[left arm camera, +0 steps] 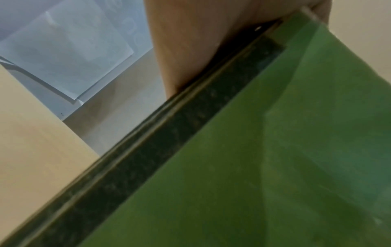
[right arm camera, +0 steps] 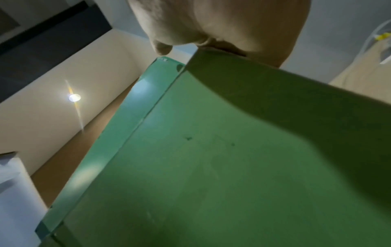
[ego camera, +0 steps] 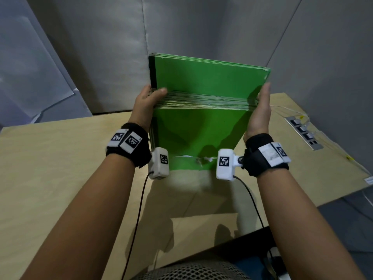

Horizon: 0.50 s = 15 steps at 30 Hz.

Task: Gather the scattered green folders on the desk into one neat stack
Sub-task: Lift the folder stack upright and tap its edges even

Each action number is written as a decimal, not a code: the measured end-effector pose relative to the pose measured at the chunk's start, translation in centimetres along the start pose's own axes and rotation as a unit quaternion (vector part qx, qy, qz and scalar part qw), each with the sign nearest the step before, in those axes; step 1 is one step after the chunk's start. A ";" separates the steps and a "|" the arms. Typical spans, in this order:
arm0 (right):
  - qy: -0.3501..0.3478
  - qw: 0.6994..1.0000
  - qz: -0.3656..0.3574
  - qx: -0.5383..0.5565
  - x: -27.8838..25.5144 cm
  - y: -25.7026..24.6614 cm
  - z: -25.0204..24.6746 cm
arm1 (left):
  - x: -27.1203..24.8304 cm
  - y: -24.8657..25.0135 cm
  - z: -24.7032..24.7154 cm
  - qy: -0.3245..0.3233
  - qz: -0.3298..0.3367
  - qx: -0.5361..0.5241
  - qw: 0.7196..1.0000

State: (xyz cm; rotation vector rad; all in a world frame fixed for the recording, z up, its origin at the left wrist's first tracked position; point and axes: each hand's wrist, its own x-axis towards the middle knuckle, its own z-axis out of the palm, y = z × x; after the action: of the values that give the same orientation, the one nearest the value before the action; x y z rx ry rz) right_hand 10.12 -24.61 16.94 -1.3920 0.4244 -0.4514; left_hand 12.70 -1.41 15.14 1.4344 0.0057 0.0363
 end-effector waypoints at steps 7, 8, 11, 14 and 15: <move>-0.073 0.992 0.052 0.092 0.1 1.9 -1.1 | -1.1 0.8 0.8 -0.025 -0.044 -0.135 0.990; -0.080 0.992 0.052 0.084 0.0 1.8 -1.2 | -1.2 0.8 0.9 -0.022 -0.038 -0.140 0.989; -0.090 0.992 0.055 0.076 0.0 1.7 -1.4 | -1.1 0.7 1.1 -0.019 -0.030 -0.149 0.988; -0.091 0.993 0.055 0.042 0.1 1.1 -1.1 | -1.0 0.0 0.6 -0.001 -0.010 -0.185 0.983; -0.079 0.995 0.051 0.026 0.2 0.9 -0.8 | -1.2 -0.2 0.5 0.002 0.009 -0.185 0.983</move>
State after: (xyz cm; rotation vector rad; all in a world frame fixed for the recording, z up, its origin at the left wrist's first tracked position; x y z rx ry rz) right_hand 9.88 -25.29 15.95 -1.3374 0.3500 -0.2636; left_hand 11.56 -1.95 14.96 1.0613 -0.0114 0.0522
